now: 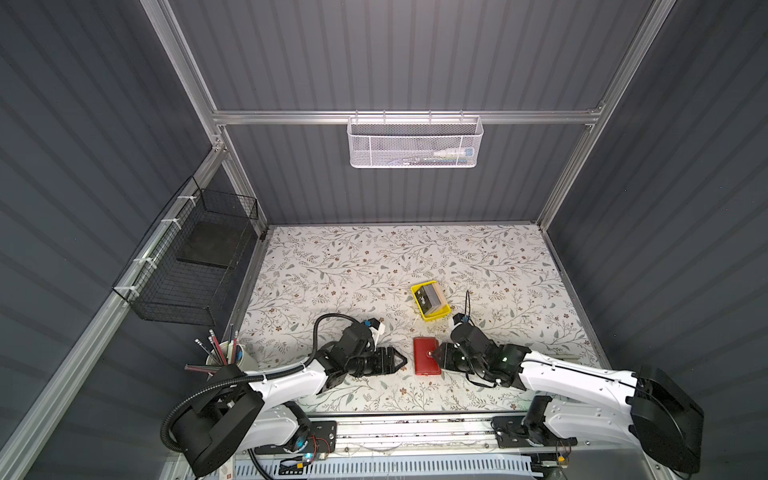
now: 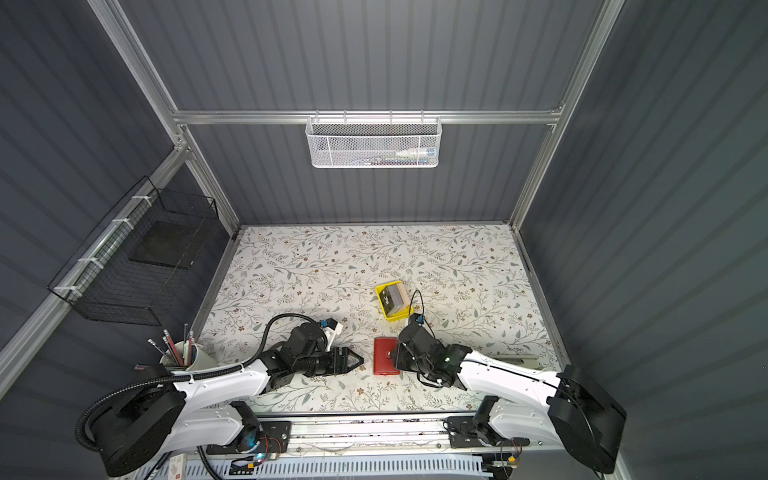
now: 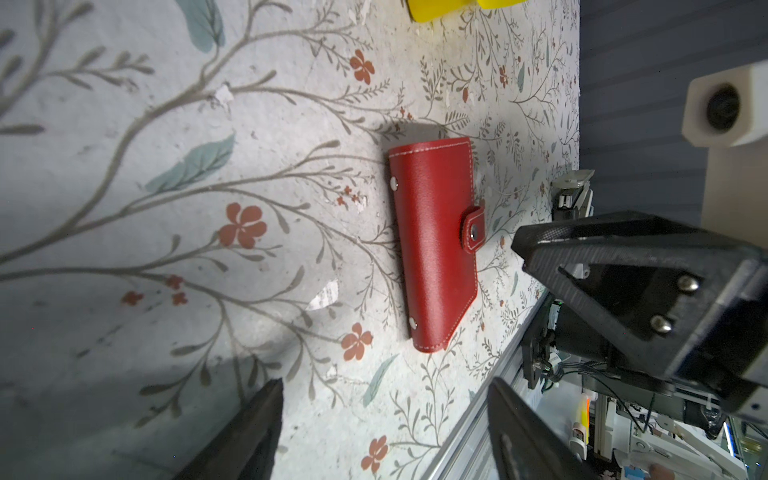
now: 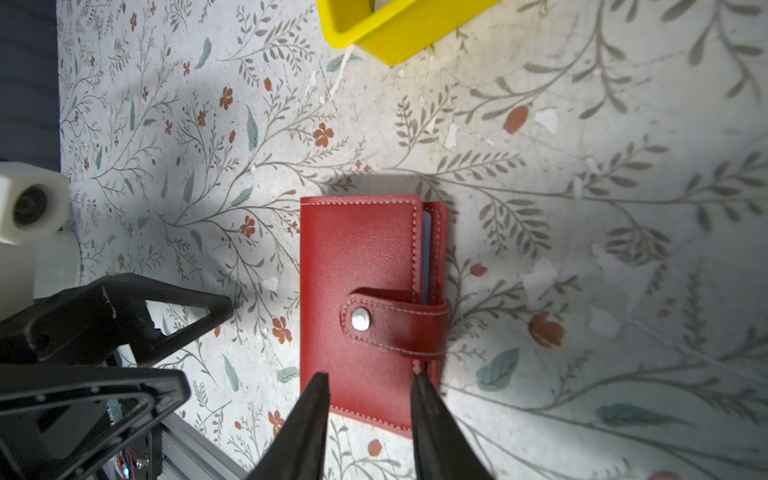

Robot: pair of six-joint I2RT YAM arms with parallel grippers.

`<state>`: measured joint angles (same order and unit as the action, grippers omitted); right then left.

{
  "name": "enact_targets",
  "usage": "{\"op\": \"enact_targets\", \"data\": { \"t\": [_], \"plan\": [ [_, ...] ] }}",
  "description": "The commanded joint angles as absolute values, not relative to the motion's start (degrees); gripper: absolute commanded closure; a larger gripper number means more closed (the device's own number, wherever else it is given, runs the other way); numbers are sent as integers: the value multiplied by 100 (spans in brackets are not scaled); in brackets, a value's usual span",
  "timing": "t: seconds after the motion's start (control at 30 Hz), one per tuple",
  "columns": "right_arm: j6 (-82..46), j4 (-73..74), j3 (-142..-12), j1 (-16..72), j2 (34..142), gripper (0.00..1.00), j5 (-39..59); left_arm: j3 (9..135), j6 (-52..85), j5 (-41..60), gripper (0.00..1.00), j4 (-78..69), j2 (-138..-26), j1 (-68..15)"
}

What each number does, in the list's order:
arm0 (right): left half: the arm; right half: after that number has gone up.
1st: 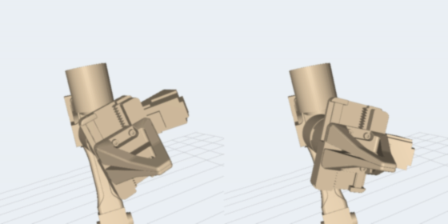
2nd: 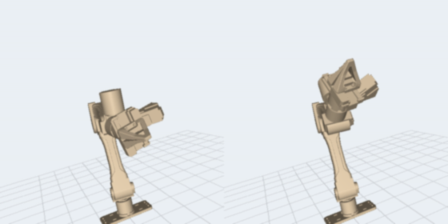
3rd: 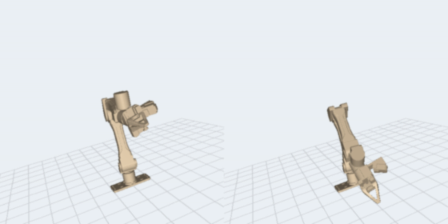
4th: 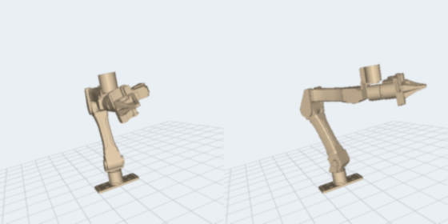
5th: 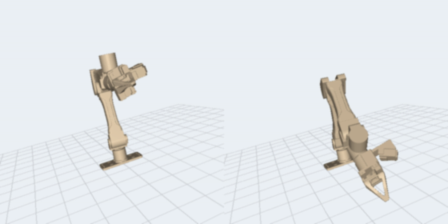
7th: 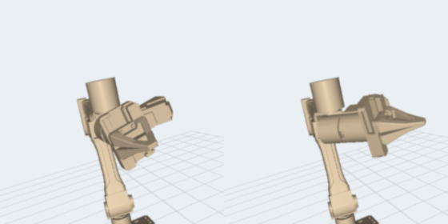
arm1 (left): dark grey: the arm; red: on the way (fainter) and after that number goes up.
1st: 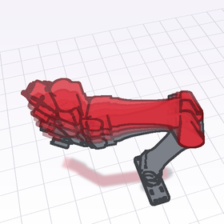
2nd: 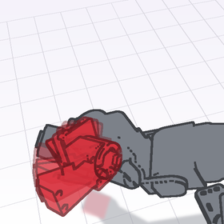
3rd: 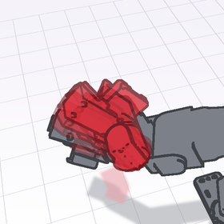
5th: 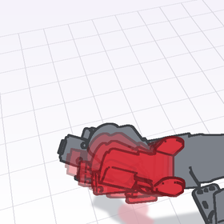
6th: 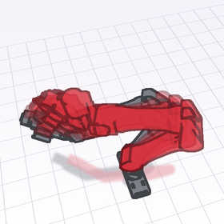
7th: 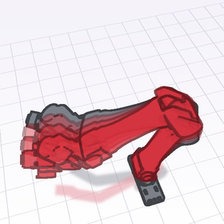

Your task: Put the credit cards into the card holder

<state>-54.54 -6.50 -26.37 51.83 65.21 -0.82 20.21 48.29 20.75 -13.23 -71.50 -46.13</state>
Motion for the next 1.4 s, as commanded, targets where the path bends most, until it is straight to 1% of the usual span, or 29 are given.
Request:
{"op": "enact_targets", "data": {
  "t": [0.0,0.2,0.33,0.43,0.53,0.6,0.67,0.8,1.1,1.37],
  "plan": [
    [-5368,-596,-2489,5164,6449,62,-128,2194,4786,1994,22,-1266,-7208,-4671],
    [-5353,-473,-2470,5165,6559,63,39,2313,4753,1931,22,-1210,-7376,-4803],
    [-5380,-161,-2420,5150,6745,66,210,2398,4748,1934,22,-1134,-7475,-4839],
    [-5448,-221,-2478,5116,6899,67,162,2447,4768,1931,24,-1228,-7559,-4843],
    [-5497,-282,-2538,5060,7036,70,110,2561,4922,1993,29,-1479,-7743,-4843],
    [-5455,-278,-2583,5054,7102,73,125,2608,4982,2016,31,-1596,-7857,-4843],
    [-5447,-309,-2618,5054,7180,73,78,2653,4946,2006,34,-1614,-7931,-4845],
    [-5431,-246,-2663,5019,7354,75,70,2742,5006,2039,36,-1709,-8093,-4843],
    [-5427,117,-2823,5001,7623,76,114,2737,5212,2056,36,-2107,-8425,-4843],
    [-5367,301,-2940,5001,7814,76,218,2876,5288,2066,41,-2336,-8794,-4847]
  ]
}}
